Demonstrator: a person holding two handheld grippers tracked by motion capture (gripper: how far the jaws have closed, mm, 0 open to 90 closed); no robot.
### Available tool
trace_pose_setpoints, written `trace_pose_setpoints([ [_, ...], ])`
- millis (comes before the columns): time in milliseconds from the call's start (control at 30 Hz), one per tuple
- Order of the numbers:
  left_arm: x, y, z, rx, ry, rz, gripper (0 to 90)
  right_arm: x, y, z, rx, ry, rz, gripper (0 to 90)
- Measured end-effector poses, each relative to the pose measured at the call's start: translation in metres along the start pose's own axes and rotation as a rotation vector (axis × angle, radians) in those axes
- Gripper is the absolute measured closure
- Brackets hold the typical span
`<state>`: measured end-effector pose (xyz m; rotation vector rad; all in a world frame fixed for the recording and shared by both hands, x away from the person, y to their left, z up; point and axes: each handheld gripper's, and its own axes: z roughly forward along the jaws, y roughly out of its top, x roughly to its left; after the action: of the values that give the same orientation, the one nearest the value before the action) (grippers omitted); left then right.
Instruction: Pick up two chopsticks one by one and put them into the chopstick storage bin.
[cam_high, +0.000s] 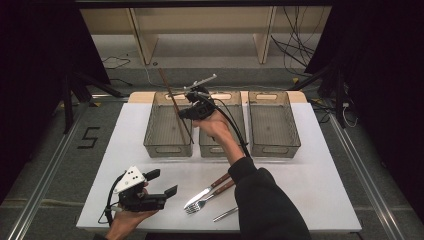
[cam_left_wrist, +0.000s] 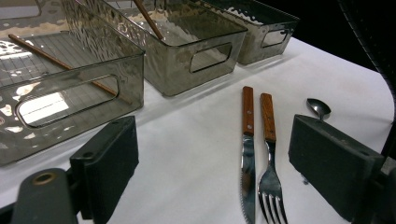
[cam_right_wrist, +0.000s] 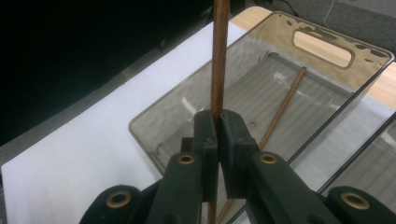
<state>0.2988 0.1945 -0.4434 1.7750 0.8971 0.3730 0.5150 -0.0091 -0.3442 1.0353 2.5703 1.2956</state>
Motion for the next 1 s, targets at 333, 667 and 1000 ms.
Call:
trace_pose_setpoints([
  [333, 0.0, 0.0, 0.0, -0.001, 0.0, 0.001, 15.6, -0.001, 0.006, 0.011, -0.017, -0.017, 0.031, 86.3],
  [667, 0.0, 0.0, 0.0, -0.001, -0.002, -0.001, 15.6, 0.004, 0.009, 0.026, -0.019, -0.042, 0.044, 86.2],
  [1000, 0.0, 0.0, 0.0, 0.0, -0.003, -0.003, 15.6, 0.0, 0.005, 0.036, 0.014, -0.07, 0.054, 86.1],
])
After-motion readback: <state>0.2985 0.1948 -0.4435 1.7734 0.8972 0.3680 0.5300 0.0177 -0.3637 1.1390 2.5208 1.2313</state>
